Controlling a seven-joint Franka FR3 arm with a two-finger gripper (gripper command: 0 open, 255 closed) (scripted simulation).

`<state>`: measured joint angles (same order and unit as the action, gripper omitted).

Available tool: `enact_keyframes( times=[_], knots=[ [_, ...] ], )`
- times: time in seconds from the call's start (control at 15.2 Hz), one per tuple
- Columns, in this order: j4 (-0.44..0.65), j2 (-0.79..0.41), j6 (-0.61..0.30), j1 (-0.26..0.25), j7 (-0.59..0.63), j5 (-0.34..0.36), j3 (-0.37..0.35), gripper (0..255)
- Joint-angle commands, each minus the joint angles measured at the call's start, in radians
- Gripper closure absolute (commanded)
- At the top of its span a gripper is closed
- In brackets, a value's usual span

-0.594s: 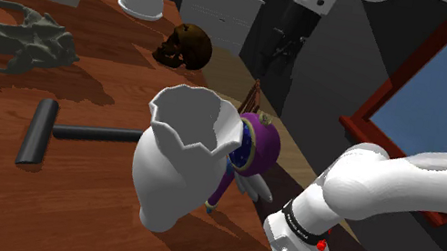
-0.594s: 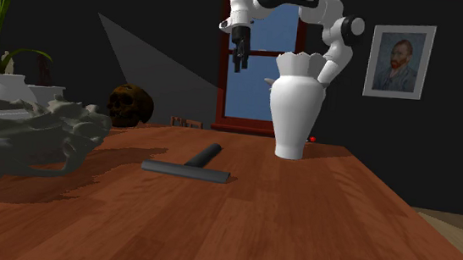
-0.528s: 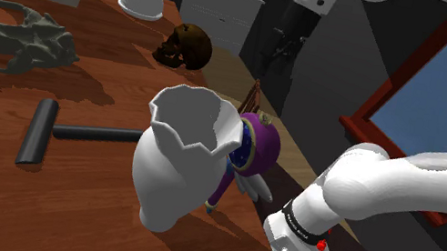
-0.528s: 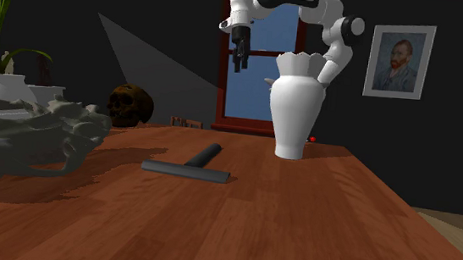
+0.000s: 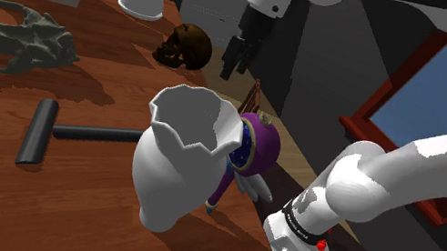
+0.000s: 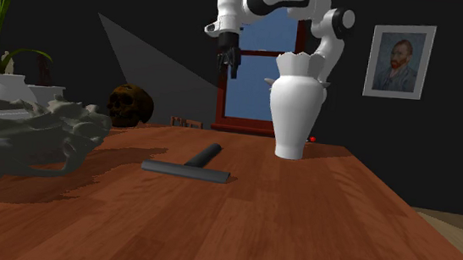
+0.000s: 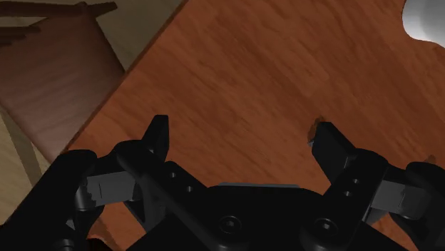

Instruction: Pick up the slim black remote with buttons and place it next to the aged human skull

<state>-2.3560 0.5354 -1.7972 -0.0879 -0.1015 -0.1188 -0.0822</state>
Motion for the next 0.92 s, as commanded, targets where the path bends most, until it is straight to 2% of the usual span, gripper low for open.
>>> enact_keyframes(
  times=[0.0, 0.46, 0.86],
  knots=[
    [0.012, -0.053, -0.049, -0.023, -0.019, 0.001, -0.025, 0],
    [0.093, -0.264, -0.2, -0.085, -0.076, 0.034, -0.106, 0],
    [0.185, -0.446, -0.302, -0.133, -0.103, 0.099, -0.176, 0]
  ],
)
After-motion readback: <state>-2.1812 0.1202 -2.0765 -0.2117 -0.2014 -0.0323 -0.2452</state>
